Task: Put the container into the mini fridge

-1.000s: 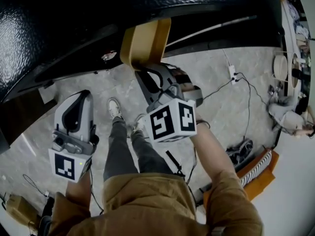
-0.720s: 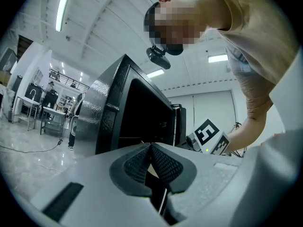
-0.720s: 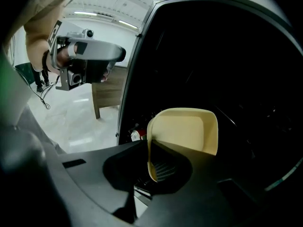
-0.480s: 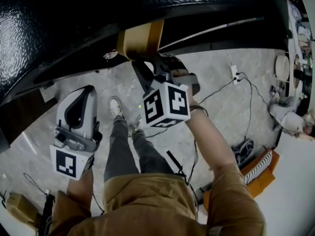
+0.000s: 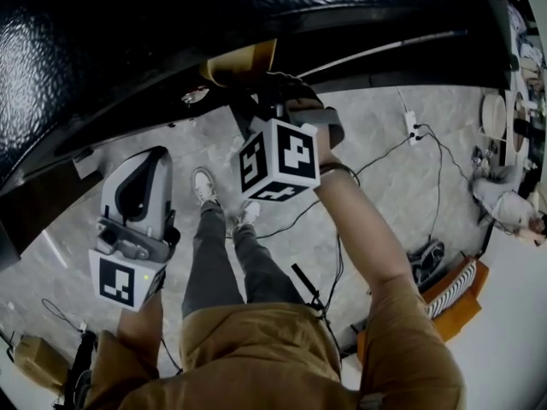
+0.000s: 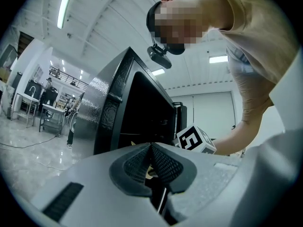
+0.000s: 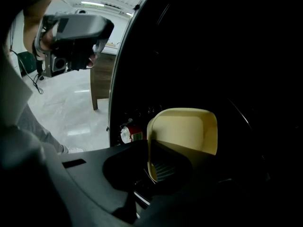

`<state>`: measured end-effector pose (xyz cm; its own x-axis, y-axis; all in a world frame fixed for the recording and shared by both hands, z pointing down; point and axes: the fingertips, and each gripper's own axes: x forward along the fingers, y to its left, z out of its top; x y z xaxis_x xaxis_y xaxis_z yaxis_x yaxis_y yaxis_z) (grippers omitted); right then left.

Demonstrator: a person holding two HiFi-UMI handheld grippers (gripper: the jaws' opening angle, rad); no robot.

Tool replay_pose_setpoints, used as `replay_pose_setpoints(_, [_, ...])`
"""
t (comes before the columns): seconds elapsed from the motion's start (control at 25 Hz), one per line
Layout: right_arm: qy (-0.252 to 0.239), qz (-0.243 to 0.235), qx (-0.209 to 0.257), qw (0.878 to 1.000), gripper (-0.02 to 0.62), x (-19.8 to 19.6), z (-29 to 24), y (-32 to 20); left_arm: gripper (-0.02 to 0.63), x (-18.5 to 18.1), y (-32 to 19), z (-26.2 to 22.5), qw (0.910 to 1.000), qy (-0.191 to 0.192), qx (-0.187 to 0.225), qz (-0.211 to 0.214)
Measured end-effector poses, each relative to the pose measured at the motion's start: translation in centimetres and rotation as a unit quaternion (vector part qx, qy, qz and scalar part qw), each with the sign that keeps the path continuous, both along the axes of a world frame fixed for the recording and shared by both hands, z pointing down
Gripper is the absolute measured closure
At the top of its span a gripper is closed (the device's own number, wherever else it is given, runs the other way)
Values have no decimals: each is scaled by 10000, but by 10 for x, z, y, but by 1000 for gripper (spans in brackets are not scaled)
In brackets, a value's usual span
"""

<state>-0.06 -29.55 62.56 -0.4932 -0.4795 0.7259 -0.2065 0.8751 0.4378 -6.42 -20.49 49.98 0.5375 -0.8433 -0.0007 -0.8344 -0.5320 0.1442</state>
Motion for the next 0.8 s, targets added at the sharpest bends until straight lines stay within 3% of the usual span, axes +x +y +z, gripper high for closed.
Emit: replay_pose_setpoints(0.8, [367,202,225,9989,583,-6,24,-47,604,0,-2,-2,9999,-28,-48,89])
